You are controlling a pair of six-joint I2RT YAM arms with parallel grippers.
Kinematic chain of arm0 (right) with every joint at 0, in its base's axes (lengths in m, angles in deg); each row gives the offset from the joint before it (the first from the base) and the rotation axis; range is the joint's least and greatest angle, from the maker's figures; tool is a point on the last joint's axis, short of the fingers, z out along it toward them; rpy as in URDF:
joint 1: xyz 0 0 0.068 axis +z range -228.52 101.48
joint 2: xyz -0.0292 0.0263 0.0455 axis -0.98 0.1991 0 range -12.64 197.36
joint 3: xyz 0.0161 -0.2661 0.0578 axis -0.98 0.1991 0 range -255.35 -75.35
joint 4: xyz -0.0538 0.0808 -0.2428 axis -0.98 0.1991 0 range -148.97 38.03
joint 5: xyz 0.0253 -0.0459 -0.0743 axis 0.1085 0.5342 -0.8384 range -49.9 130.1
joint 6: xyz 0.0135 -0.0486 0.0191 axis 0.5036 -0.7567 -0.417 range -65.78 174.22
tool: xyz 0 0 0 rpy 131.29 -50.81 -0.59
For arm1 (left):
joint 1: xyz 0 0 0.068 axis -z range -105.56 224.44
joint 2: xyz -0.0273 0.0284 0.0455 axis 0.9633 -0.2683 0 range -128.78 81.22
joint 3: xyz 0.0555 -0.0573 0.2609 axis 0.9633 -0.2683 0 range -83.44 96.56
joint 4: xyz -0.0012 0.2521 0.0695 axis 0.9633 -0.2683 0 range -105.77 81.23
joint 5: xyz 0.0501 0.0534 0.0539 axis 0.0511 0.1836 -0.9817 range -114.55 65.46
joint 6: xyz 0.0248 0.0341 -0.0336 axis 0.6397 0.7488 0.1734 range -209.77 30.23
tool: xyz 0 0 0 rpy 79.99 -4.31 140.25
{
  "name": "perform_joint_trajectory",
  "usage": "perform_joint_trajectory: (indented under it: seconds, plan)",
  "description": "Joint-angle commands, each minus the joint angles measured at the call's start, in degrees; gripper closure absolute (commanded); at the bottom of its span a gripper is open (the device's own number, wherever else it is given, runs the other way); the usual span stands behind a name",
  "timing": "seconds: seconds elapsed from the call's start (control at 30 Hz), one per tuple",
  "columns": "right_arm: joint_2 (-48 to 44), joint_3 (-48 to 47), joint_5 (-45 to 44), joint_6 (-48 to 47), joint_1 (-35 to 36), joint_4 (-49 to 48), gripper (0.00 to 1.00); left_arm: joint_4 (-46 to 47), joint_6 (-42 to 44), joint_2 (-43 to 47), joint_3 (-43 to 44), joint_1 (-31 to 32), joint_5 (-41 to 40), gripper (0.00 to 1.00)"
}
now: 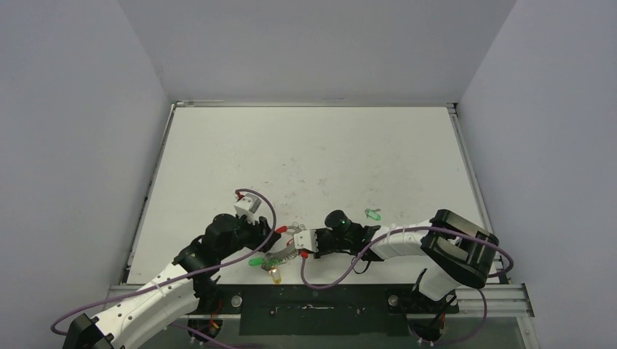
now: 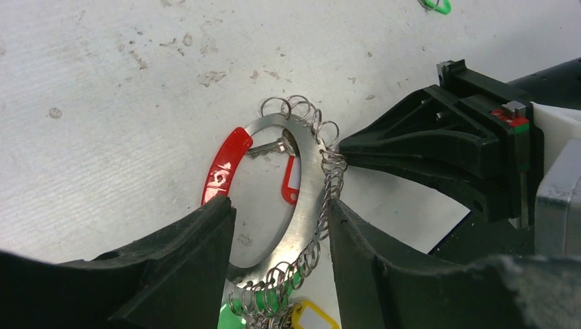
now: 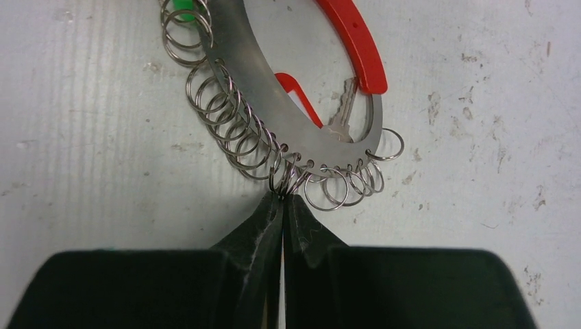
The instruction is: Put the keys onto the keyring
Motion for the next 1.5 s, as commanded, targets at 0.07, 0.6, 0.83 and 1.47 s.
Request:
perform_joint_trajectory:
  seconds: [0.07, 0.6, 0.83, 1.47]
  plan:
    - [-5.6, -2.0, 4.9, 1.8, 0.0, 7.3, 1.00, 12.1, 9.0, 0.9, -1.3, 0.1, 7.6, 0.50]
    - [-15.6, -4.1, 11.8, 2.8, -0.3, 16.8, 1.00, 26.0, 33.2, 9.0, -8.8, 6.5, 21.4, 0.59]
    - [-18.0, -5.6, 13.4, 0.8, -0.3, 21.7, 1.00, 26.8, 42.3, 4.4, -8.2, 11.7, 21.7, 0.64]
    - [-19.8, -6.9, 15.2, -1.2, -0.3, 25.8, 1.00, 36.4, 50.1, -12.3, -4.4, 14.1, 23.2, 0.71]
